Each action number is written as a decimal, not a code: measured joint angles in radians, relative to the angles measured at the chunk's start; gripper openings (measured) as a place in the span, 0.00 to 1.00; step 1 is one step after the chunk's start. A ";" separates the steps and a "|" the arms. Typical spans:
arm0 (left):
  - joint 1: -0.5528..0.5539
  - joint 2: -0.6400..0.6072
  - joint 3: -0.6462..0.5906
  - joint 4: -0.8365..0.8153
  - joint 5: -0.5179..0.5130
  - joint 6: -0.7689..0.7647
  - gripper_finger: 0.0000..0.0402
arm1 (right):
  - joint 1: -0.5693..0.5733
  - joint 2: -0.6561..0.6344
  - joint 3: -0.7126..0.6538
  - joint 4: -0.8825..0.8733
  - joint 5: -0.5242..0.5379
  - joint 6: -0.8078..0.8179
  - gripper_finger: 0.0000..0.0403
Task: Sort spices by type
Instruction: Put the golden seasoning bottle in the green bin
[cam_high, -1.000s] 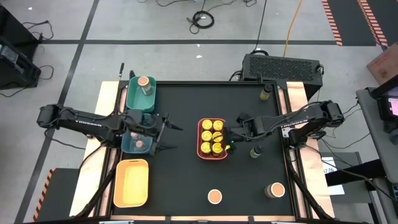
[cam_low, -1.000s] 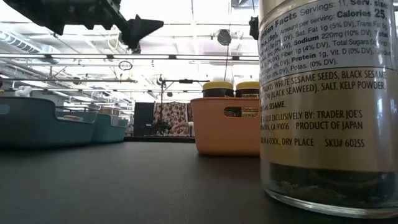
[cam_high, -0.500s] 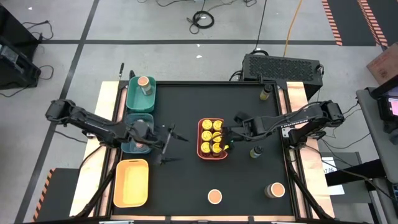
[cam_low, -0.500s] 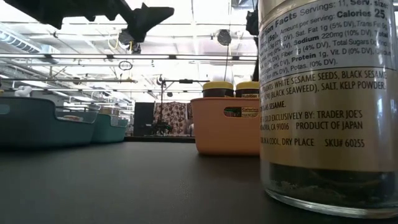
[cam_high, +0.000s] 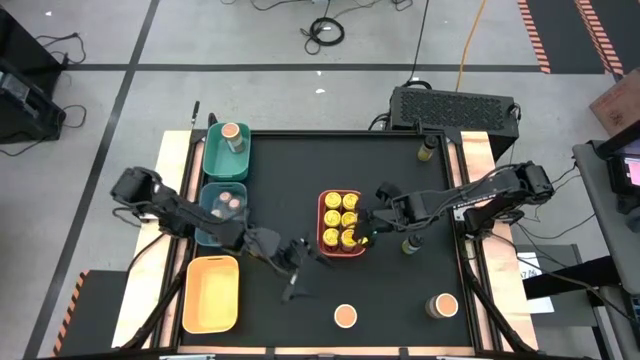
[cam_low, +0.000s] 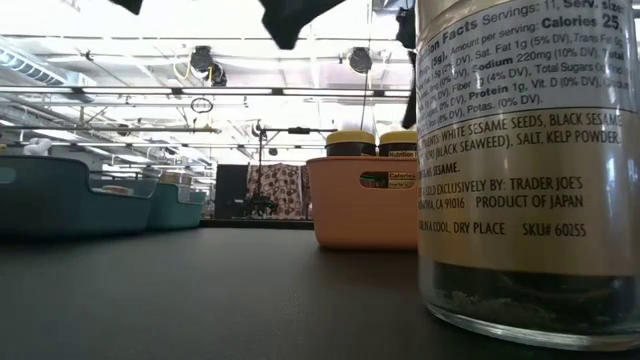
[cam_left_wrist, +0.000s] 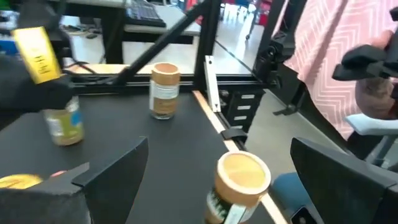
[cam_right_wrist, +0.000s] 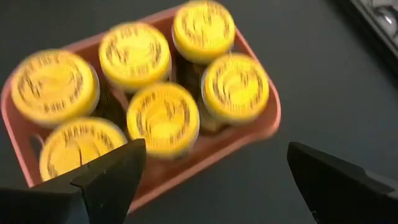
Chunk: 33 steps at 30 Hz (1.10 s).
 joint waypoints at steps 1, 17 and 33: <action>-0.009 0.021 0.020 0.000 0.000 0.000 0.99 | 0.011 0.000 0.000 -0.025 0.005 0.027 0.95; -0.124 0.232 0.227 -0.009 -0.107 -0.016 0.99 | 0.255 0.000 -0.084 -0.177 0.132 0.446 0.95; -0.153 0.281 0.228 0.023 -0.185 0.029 0.99 | 0.384 0.000 -0.160 -0.143 0.155 0.656 0.95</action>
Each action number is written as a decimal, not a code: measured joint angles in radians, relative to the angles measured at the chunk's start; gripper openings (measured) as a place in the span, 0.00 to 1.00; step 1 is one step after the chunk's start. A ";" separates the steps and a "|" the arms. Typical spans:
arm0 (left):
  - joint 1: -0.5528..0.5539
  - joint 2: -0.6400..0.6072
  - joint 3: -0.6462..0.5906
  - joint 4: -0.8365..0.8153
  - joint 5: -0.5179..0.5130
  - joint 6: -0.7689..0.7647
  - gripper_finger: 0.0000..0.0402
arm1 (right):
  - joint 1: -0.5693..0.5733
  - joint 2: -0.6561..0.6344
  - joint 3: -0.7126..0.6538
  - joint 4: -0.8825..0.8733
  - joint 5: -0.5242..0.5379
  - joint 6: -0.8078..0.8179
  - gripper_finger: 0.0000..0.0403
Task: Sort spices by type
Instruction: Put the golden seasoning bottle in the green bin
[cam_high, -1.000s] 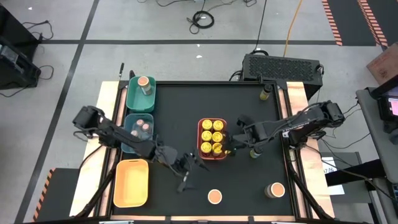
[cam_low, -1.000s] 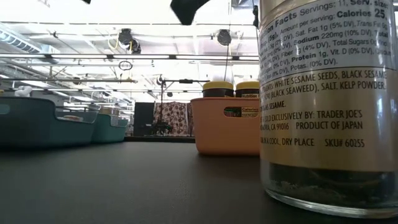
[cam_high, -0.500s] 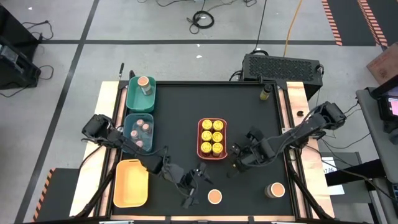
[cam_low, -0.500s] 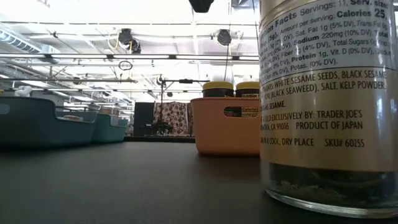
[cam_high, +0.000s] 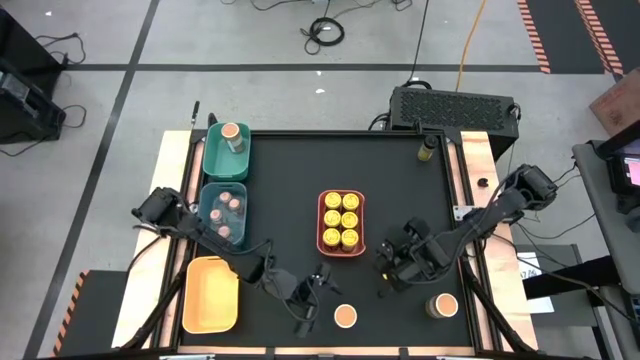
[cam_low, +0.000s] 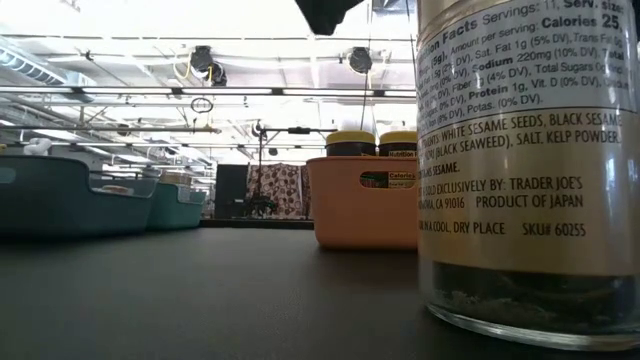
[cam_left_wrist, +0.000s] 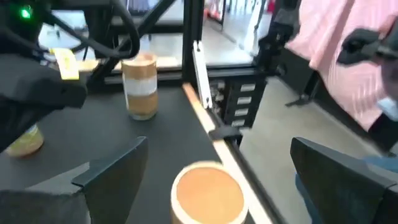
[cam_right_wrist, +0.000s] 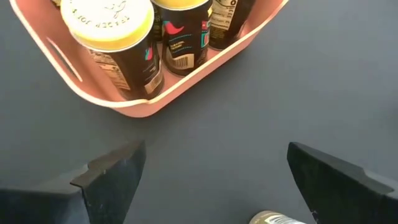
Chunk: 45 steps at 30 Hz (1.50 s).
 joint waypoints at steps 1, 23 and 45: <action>0.000 0.012 0.000 0.025 0.000 0.001 0.99 | 0.003 0.000 0.000 0.001 0.000 0.000 0.95; 0.000 0.099 0.000 0.062 -0.049 0.005 0.99 | 0.005 0.000 0.000 0.003 0.003 -0.007 0.95; -0.005 0.100 0.000 0.088 -0.088 -0.001 0.99 | 0.005 0.000 0.000 0.006 0.028 -0.019 0.95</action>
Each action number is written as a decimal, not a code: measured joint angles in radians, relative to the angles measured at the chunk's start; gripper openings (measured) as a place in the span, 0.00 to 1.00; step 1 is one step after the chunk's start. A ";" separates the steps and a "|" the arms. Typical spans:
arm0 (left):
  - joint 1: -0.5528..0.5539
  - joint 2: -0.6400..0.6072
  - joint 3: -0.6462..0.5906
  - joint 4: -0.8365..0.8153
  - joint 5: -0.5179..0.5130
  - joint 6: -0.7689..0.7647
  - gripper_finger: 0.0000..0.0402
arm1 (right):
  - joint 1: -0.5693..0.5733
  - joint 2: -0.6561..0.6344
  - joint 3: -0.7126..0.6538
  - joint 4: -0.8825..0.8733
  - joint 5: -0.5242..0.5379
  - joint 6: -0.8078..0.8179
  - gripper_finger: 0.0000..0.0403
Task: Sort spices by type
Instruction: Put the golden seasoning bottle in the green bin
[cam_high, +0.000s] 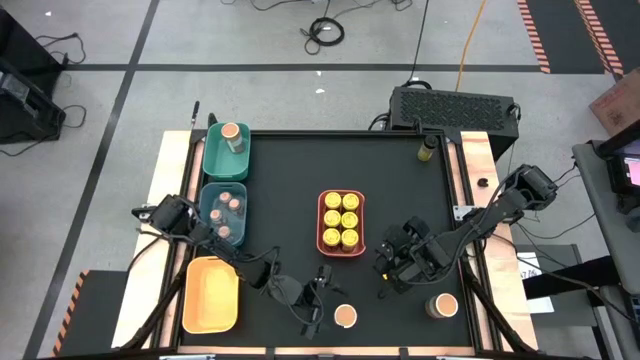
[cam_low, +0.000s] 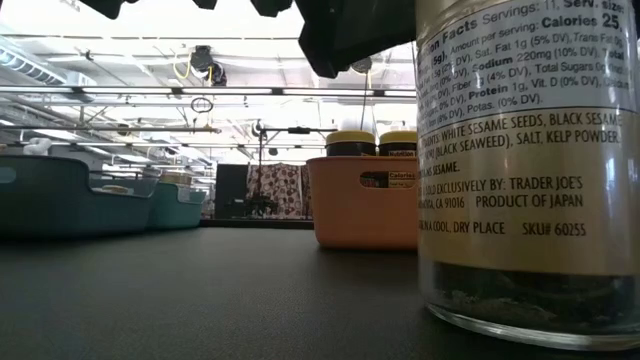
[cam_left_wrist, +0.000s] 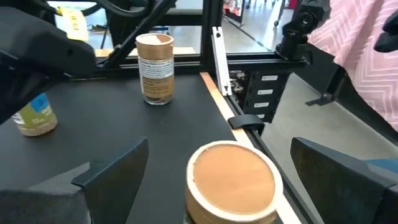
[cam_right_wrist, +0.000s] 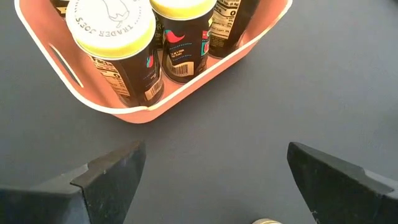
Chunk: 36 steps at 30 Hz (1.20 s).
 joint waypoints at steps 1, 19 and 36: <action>0.000 0.005 0.000 0.005 -0.003 0.000 0.99 | 0.000 0.000 0.000 0.000 0.000 0.000 0.95; -0.002 0.118 -0.001 0.124 0.008 0.026 0.99 | 0.000 0.000 0.000 0.122 0.002 -0.089 0.95; -0.002 0.118 0.000 0.145 0.009 0.026 0.99 | 0.000 0.000 0.000 0.315 -0.002 -0.295 0.95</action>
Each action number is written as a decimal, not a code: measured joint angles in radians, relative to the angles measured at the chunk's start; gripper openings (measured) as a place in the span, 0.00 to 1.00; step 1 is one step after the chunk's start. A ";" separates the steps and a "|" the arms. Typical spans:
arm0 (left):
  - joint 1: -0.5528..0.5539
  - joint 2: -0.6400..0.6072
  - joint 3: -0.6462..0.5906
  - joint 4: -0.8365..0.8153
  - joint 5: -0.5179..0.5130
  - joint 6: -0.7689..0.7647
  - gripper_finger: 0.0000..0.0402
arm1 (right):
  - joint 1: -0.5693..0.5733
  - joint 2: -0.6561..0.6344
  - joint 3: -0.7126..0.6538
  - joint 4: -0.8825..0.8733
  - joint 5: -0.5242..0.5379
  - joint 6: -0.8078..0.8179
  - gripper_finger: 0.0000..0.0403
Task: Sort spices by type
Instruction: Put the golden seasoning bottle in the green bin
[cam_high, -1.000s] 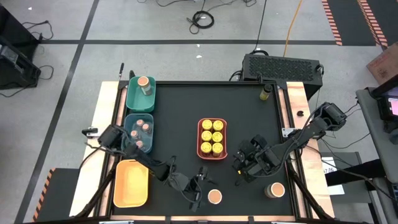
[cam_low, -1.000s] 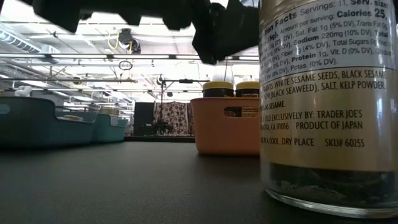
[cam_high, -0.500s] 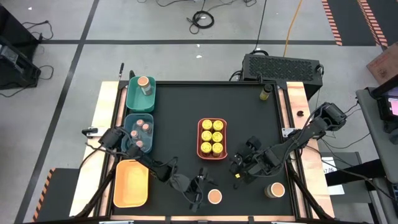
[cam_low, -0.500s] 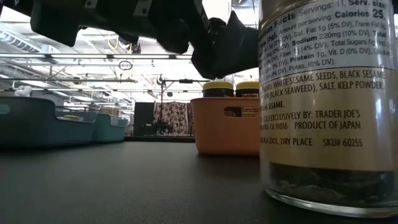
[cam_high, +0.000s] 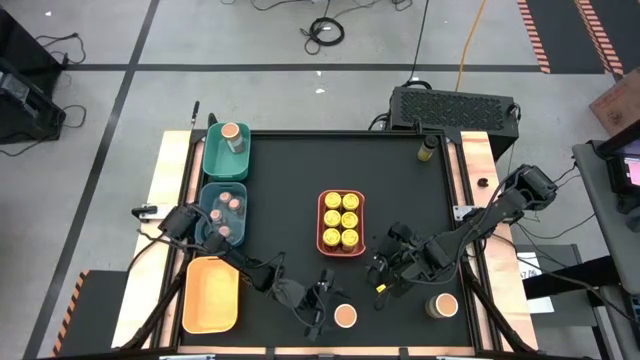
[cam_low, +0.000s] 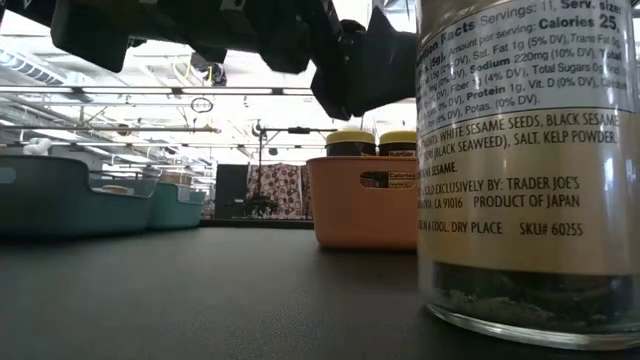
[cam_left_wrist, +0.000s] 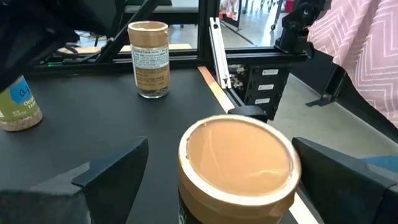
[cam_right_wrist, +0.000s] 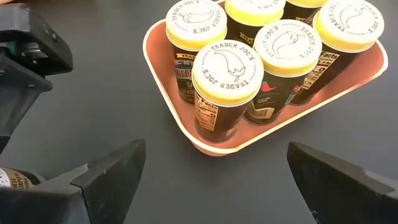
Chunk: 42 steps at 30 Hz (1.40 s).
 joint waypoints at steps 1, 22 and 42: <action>0.000 0.000 0.000 0.003 0.000 0.000 0.99 | 0.000 0.000 0.000 0.000 0.000 0.003 0.95; -0.002 0.000 0.000 -0.012 0.057 -0.002 0.98 | 0.000 0.000 0.000 0.009 -0.002 0.004 0.95; -0.002 0.000 0.000 -0.013 0.053 -0.003 0.82 | 0.000 0.000 0.000 0.015 -0.002 -0.009 0.95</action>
